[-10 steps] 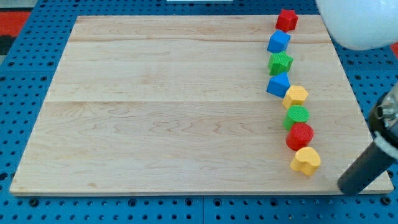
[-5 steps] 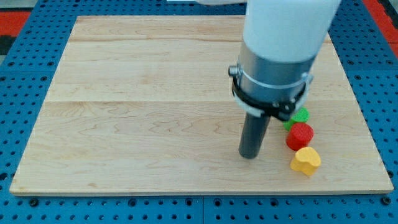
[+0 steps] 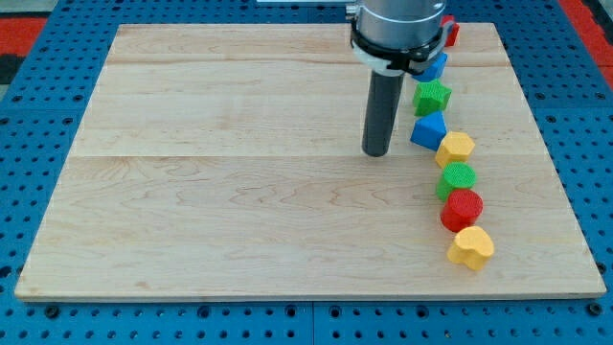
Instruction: Move your arm towards the blue triangle
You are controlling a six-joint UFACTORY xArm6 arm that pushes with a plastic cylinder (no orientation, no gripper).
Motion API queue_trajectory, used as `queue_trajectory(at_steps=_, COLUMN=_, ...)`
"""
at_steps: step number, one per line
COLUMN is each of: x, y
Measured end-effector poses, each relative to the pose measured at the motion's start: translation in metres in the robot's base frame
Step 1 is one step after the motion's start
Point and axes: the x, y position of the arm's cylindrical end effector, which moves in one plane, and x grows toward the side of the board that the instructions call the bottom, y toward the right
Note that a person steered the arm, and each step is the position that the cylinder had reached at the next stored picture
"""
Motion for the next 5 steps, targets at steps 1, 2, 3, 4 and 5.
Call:
queue_trajectory(at_steps=1, x=0.0, y=0.011)
queue_trajectory(at_steps=2, x=-0.001, y=0.014)
queue_trajectory(at_steps=3, x=-0.007, y=0.015)
queue_trajectory(at_steps=4, x=-0.018, y=0.02)
queue_trajectory(at_steps=5, x=-0.022, y=0.024)
